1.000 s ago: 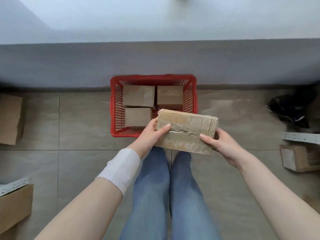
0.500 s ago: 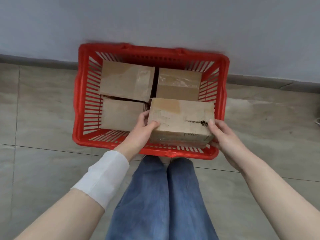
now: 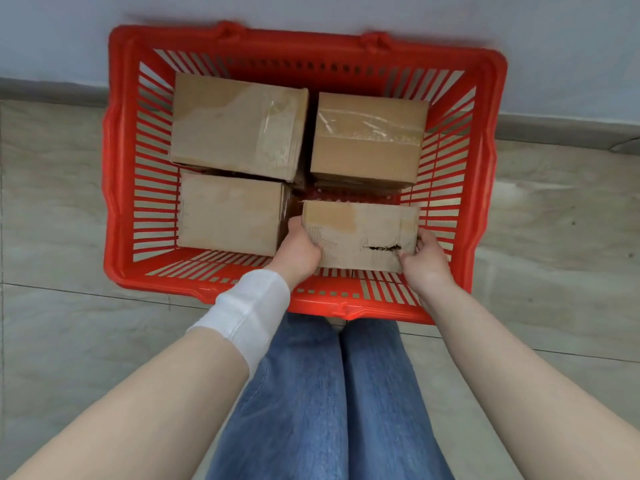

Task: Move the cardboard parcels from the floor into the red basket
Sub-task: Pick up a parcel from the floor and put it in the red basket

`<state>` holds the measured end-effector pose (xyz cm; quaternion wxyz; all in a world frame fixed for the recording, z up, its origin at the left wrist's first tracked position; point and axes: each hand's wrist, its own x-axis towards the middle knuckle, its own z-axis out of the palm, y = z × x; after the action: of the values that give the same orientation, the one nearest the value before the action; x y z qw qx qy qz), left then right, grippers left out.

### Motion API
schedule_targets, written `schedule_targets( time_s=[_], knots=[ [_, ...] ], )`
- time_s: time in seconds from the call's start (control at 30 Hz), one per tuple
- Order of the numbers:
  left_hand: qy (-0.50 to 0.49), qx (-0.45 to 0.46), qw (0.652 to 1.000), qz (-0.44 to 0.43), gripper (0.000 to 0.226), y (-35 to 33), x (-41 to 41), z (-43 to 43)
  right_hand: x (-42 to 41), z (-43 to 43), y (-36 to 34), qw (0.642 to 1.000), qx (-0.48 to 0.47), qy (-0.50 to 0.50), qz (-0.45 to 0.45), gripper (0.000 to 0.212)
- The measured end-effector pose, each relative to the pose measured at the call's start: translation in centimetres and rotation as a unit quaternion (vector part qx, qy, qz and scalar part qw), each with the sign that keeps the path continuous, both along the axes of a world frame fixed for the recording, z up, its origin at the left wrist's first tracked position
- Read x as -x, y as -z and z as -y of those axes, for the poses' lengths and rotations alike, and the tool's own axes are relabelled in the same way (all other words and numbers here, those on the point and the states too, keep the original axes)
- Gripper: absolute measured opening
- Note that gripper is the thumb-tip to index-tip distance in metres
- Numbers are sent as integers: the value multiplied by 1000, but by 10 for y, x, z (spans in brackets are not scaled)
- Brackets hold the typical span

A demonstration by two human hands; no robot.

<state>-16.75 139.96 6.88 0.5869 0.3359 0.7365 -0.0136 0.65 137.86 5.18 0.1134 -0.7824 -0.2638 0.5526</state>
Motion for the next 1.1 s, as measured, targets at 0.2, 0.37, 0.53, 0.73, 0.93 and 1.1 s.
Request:
schedule_targets(
  time_s=[0.2, 0.37, 0.53, 0.73, 0.93, 1.1],
  knots=[
    [11, 4, 999, -35, 49, 36, -7, -14, 7, -13, 36, 999, 28, 35, 25, 39],
    [8, 2, 999, -45, 50, 56, -4, -19, 14, -17, 52, 998, 28, 24, 52, 38],
    [3, 5, 999, -41, 57, 60, -3, -18, 13, -17, 56, 997, 23, 13, 69, 38],
    [-48, 61, 994, -76, 70, 39, -16, -23, 20, -25, 37, 995, 70, 52, 46, 45],
    [-93, 68, 991, -66, 73, -67, -38, -9, 27, -19, -67, 995, 46, 83, 43, 60],
    [-176, -5, 984, -14, 58, -207, -35, 14, 16, 6, -208, 996, 2, 95, 0, 77]
  ],
)
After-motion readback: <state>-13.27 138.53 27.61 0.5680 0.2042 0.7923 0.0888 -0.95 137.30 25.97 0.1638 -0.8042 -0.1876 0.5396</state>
